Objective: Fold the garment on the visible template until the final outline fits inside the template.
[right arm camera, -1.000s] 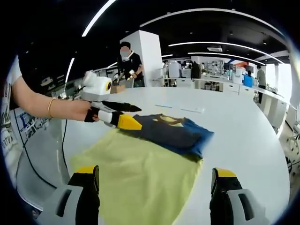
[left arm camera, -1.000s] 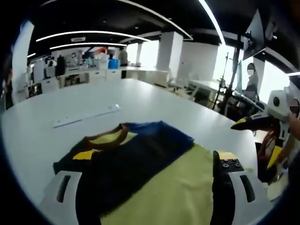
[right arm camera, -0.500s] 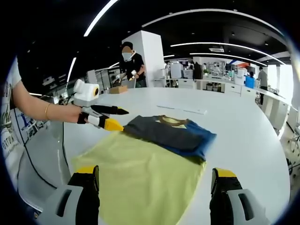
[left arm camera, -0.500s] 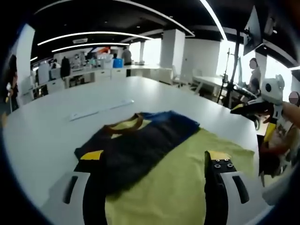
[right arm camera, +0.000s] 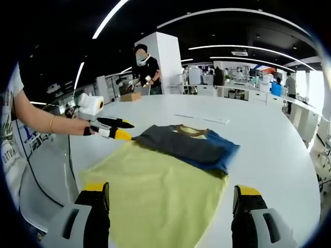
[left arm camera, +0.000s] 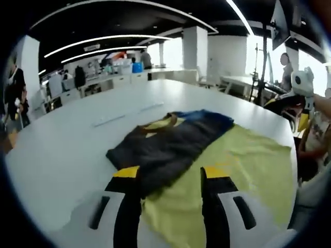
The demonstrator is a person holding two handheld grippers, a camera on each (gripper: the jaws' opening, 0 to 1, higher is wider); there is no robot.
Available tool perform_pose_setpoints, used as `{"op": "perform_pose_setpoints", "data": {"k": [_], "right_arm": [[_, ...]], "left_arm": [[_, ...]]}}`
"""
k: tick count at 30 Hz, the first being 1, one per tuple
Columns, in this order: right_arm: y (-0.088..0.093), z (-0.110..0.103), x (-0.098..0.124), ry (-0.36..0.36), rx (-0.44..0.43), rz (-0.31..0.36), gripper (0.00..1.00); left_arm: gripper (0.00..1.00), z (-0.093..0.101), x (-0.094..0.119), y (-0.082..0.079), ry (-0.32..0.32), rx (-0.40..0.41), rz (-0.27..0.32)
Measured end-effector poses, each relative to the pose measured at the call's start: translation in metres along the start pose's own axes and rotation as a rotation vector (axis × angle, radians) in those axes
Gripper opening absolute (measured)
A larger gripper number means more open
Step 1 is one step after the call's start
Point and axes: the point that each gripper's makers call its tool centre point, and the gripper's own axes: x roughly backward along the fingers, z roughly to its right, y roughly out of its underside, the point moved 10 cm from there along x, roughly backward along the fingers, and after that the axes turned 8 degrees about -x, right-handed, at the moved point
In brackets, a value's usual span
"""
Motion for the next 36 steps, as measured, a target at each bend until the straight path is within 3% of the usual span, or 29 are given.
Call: {"op": "perform_pose_setpoints", "data": {"k": [10,13,18,25,28,36], "right_arm": [[0.005,0.000,-0.001,0.005,-0.009,-0.015,0.99],[0.005,0.000,0.000,0.010,-0.013,-0.015,0.99],[0.006,0.003,0.000,0.018,-0.019,-0.017,0.99],[0.008,0.005,0.000,0.028,-0.033,-0.019,0.98],[0.008,0.004,0.001,0.030,-0.036,-0.020,0.98],[0.009,0.003,-0.001,0.025,-0.040,-0.024,0.98]], "left_arm": [[0.19,-0.008,-0.005,0.020,-0.027,-0.035,-0.093],[0.16,-0.012,-0.008,0.025,-0.043,-0.081,-0.140],[0.15,-0.014,-0.013,0.024,-0.049,-0.093,-0.141],[0.00,-0.013,-0.020,0.022,-0.036,-0.145,-0.160],[0.00,-0.010,-0.018,0.022,-0.046,-0.212,-0.182],[0.00,-0.008,-0.017,0.029,-0.035,-0.212,-0.197]]}}
